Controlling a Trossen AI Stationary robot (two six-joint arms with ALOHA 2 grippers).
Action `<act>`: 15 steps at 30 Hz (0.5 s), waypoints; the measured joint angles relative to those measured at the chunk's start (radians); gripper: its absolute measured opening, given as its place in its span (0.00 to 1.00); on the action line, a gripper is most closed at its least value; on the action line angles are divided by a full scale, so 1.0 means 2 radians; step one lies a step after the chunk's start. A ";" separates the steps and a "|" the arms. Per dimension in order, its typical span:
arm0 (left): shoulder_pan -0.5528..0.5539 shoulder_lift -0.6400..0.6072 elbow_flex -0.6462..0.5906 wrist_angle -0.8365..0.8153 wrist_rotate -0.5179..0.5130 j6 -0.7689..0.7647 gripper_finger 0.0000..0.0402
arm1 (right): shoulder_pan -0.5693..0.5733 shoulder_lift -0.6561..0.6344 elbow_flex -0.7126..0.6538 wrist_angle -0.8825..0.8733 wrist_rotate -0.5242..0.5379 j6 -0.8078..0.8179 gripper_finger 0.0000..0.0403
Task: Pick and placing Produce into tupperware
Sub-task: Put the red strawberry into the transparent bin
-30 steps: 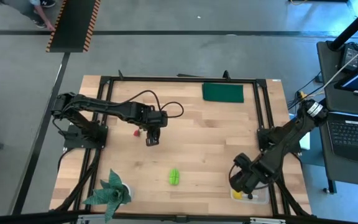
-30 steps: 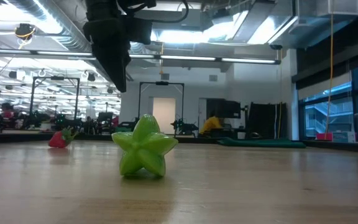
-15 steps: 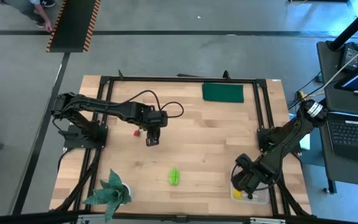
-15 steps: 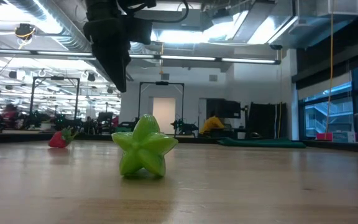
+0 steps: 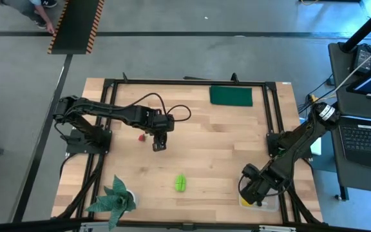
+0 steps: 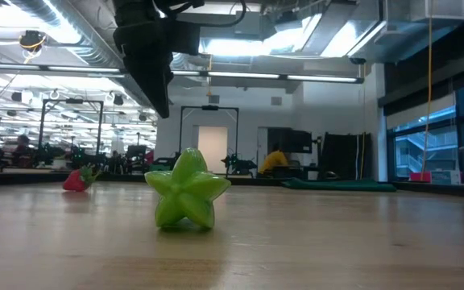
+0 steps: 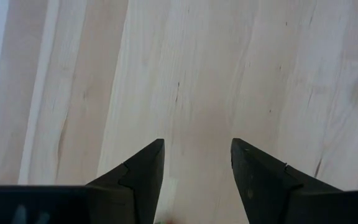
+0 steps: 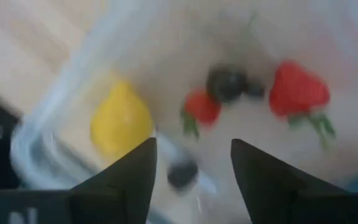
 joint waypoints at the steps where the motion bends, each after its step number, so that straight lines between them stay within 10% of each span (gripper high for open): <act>1: 0.000 0.000 0.000 0.000 0.000 0.000 0.45 | -0.005 -0.005 0.004 -0.007 -0.022 -0.013 0.53; 6: 0.000 0.000 0.000 0.000 0.000 0.000 0.44 | -0.054 -0.048 0.044 -0.071 -0.022 -0.070 0.56; 15: 0.000 0.000 0.000 0.000 0.000 -0.004 0.45 | -0.164 -0.124 0.131 -0.109 0.240 -0.308 0.56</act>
